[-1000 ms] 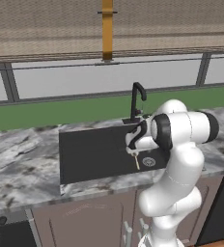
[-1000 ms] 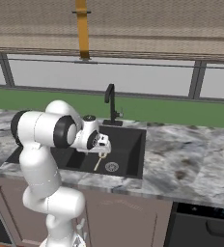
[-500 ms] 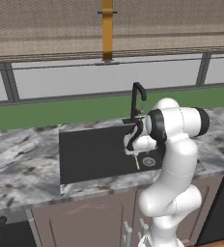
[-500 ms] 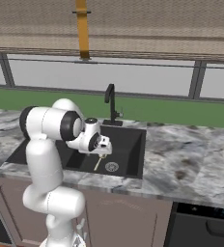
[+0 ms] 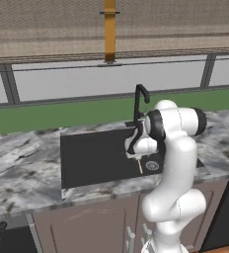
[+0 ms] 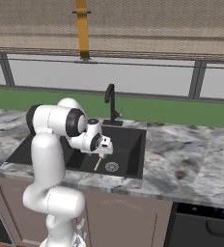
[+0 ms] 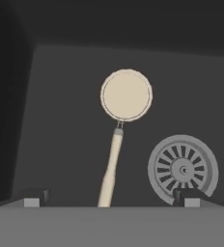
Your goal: Pick up the bar soap and dish brush from the sink, and place them back in the cabinet, and close the cabinet doors.
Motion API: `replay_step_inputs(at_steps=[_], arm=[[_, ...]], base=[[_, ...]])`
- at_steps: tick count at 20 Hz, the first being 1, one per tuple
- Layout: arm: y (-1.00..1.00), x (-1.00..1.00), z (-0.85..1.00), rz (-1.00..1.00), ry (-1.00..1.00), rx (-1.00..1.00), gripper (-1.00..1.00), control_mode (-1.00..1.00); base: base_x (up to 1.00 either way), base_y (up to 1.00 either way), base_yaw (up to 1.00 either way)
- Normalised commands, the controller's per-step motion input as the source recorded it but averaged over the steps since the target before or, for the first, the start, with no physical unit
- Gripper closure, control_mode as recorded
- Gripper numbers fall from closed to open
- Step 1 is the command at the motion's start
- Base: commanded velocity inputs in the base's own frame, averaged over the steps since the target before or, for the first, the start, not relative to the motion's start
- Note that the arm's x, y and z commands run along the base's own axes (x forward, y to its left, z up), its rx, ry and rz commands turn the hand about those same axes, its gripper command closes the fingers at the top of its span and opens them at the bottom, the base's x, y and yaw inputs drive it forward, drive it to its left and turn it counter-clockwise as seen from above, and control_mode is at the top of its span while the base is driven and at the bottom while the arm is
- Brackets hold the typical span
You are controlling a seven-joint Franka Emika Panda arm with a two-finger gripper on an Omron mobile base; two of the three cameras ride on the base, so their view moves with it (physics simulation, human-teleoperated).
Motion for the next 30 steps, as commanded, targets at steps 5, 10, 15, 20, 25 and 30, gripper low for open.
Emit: replay_step_inputs(at_steps=[5, 10, 15, 20, 25, 30], arm=[[0.00, 0.17, -0.17, 0.00, 0.00, 0.00, -1.00, -1.00], [0.00, 0.10, -0.19, 0.00, 0.00, 0.00, -1.00, -1.00], [0.00, 0.06, -0.21, 0.00, 0.00, 0.00, -1.00, -1.00], [0.00, 0.04, -0.19, 0.00, 0.00, 0.00, -1.00, -1.00], [0.00, 0.01, -0.13, 0.00, 0.00, 0.00, -1.00, -1.00], [0.00, 0.02, -0.06, 0.00, 0.00, 0.00, -1.00, -1.00]], base=[[0.00, 0.00, 0.00], [0.00, 0.00, 0.00], [0.00, 0.00, 0.00], [0.00, 0.00, 0.00], [0.00, 0.00, 0.00], [0.00, 0.00, 0.00]])
